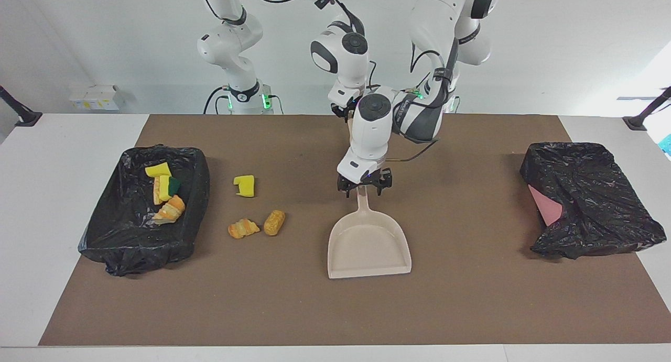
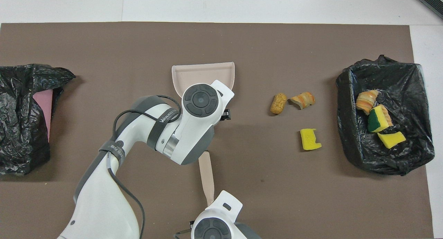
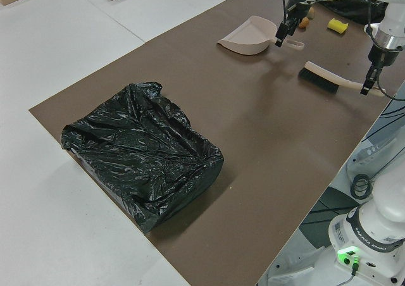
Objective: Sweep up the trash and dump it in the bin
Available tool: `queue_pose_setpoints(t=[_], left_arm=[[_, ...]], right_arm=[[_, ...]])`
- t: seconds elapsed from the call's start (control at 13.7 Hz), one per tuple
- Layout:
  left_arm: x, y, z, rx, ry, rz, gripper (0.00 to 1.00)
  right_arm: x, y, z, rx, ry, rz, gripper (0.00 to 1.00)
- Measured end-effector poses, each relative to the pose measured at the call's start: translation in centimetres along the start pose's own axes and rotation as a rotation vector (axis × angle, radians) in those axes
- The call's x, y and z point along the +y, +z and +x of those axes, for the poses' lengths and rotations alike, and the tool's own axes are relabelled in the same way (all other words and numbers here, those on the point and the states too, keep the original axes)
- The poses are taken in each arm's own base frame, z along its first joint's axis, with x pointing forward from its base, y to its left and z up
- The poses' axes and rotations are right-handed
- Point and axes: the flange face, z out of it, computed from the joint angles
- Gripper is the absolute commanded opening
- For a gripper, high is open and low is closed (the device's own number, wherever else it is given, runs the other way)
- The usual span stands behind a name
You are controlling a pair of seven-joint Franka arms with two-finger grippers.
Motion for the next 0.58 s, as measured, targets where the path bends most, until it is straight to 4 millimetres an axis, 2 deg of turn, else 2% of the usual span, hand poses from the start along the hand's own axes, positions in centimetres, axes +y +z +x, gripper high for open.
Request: queue_pose_setpoints(t=[0.07, 0.22, 0.44, 0.51, 0.58], left_arm=[[0.3, 0.7, -0.2, -0.004, -0.001, 0.005, 1.0], [0.3, 0.7, 0.0, -0.002, -0.002, 0.006, 0.99], [0.3, -0.7, 0.7, 0.008, -0.009, 0.001, 0.54], [0.2, -1.2, 0.9, 0.009, -0.012, 0.001, 0.29], [0.2, -1.4, 1.0, 0.008, -0.014, 0.002, 0.0]], right_arm=[[0.1, -0.1, 0.1, 0.002, 0.027, 0.002, 0.0], [0.2, -0.5, 0.2, 0.007, 0.062, 0.008, 0.0], [0.7, -1.7, 0.1, 0.025, 0.141, 0.016, 0.0], [1.1, -2.0, 0.0, 0.038, 0.167, 0.004, 0.0], [1.6, -2.1, -0.3, 0.053, 0.184, -0.024, 0.0]])
